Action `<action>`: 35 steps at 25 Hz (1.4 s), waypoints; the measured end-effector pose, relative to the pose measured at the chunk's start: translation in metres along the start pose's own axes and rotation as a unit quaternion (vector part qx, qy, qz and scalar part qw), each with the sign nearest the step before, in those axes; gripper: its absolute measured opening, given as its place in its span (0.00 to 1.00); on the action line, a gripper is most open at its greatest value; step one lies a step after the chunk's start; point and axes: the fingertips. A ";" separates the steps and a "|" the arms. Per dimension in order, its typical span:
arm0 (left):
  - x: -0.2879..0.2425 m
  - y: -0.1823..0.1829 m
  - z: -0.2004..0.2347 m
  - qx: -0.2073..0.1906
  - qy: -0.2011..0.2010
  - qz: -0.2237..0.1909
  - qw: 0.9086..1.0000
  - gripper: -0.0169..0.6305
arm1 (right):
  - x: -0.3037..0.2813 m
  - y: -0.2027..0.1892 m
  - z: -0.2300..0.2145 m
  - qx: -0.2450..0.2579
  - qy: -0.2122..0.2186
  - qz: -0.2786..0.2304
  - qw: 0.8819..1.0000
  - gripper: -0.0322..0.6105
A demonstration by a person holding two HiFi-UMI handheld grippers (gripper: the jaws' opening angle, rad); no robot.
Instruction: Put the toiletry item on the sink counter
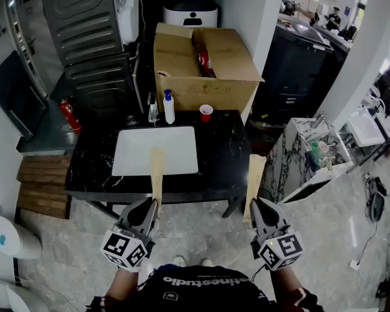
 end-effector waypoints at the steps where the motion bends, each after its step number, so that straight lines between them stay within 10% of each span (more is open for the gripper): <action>1: 0.001 0.000 0.000 0.000 0.000 0.000 1.000 0.09 | 0.000 0.000 0.000 -0.001 0.000 0.000 1.000 0.12; 35: 0.005 0.009 -0.046 -0.016 0.052 0.006 0.998 0.09 | 0.039 -0.004 -0.044 -0.060 0.026 -0.013 0.998 0.12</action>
Point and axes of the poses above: the fingertips, and each gripper's own axes: x backward along the fingers, z to its left, y out of its top, and after that the axes turned 6 degrees about -z, right-handed
